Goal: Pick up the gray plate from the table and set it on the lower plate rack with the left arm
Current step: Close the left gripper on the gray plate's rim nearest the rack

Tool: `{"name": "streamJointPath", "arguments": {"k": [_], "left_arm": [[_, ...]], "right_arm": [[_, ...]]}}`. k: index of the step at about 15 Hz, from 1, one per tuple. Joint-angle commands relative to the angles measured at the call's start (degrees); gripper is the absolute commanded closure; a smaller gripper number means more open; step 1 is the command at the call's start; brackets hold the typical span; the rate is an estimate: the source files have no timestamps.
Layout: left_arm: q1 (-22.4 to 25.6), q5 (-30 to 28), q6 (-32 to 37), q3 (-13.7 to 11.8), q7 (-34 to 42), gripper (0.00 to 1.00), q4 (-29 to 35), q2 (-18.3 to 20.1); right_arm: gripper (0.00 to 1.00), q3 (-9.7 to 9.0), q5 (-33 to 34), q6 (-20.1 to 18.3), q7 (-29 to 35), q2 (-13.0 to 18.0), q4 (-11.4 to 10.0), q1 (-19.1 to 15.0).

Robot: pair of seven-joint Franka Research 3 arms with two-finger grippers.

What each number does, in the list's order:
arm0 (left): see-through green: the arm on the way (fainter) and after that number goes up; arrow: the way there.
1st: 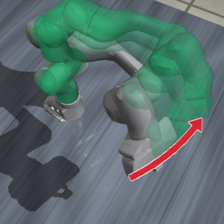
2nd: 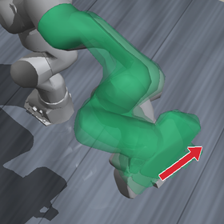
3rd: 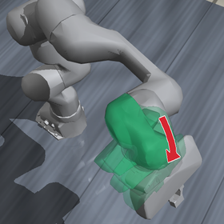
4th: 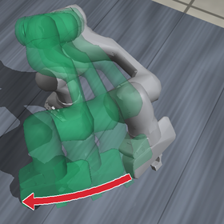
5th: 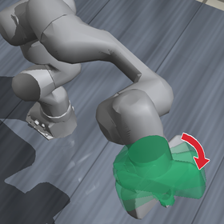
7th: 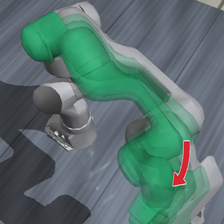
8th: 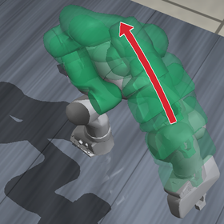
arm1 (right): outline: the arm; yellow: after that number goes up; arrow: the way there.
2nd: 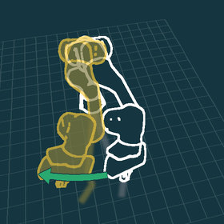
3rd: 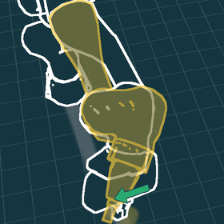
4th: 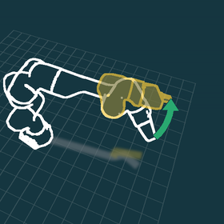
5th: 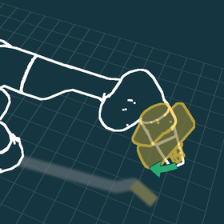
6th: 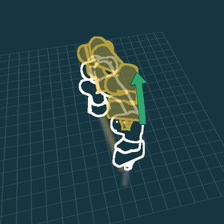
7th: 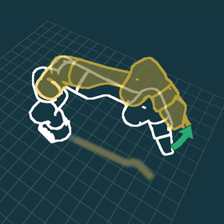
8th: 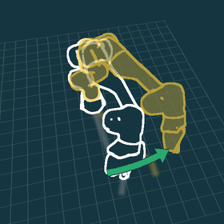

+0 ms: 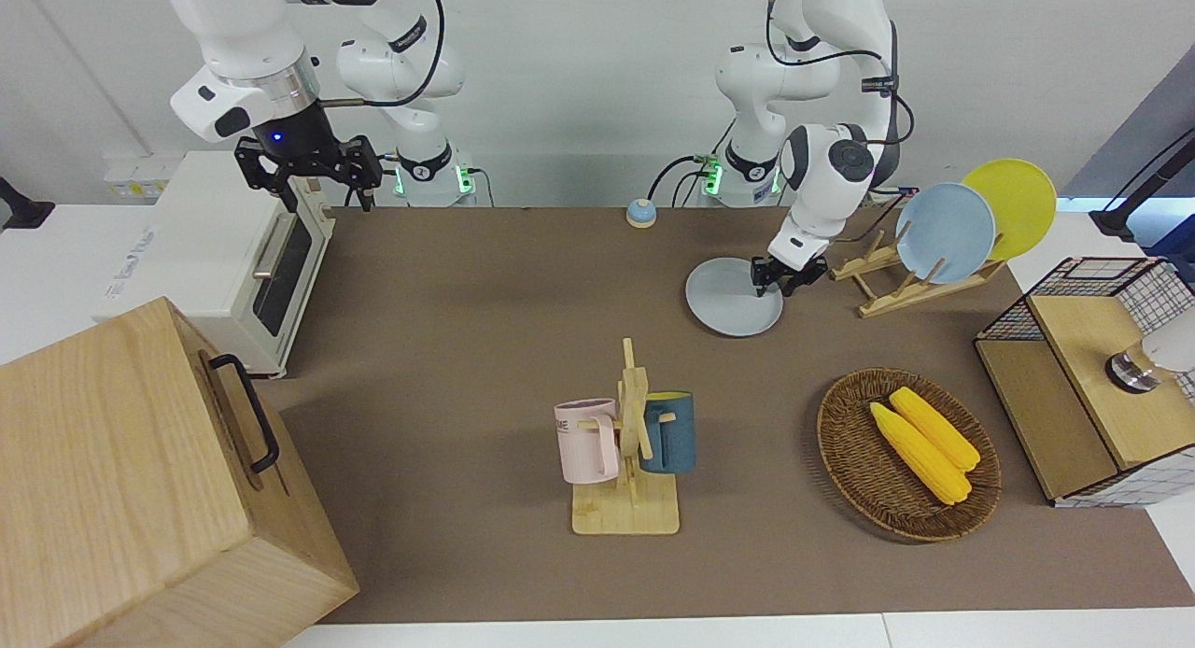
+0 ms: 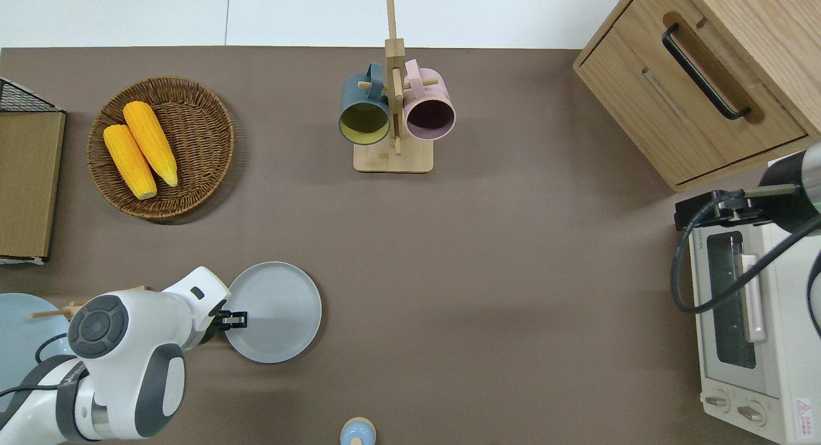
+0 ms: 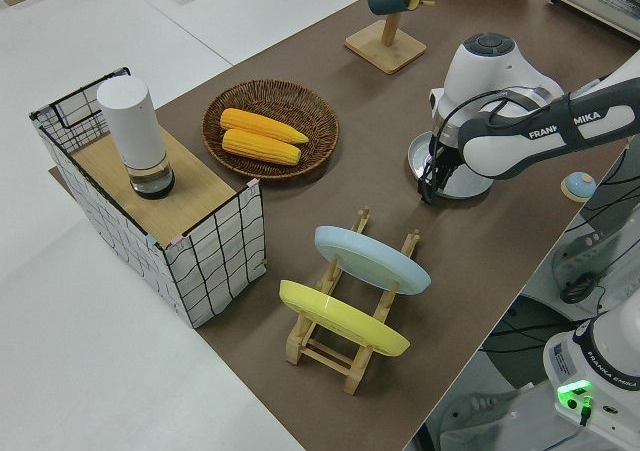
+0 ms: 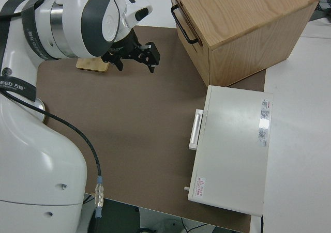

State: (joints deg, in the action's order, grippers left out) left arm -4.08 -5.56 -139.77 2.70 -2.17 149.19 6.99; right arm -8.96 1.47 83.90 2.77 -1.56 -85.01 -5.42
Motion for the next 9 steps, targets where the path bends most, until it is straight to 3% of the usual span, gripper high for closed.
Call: {"name": "streamJointPath", "arguments": {"k": [1, 3, 9], "left_arm": [[-0.58, 0.03, -1.56, -0.16, -0.99, 0.80, 1.01, 0.04], [-0.58, 0.03, -1.56, -0.16, -0.90, 1.00, 1.01, 0.04], [-0.58, 0.03, -1.91, 0.20, -0.99, 1.00, 1.01, -0.22]], "right_arm": [[0.017, 0.34, -0.15, -0.05, 0.22, -0.02, 0.37, 0.41], [0.017, 0.34, -0.15, -0.05, 0.22, -0.02, 0.37, 0.41], [0.017, 0.34, -0.15, -0.05, 0.22, -0.02, 0.37, 0.41]]}}
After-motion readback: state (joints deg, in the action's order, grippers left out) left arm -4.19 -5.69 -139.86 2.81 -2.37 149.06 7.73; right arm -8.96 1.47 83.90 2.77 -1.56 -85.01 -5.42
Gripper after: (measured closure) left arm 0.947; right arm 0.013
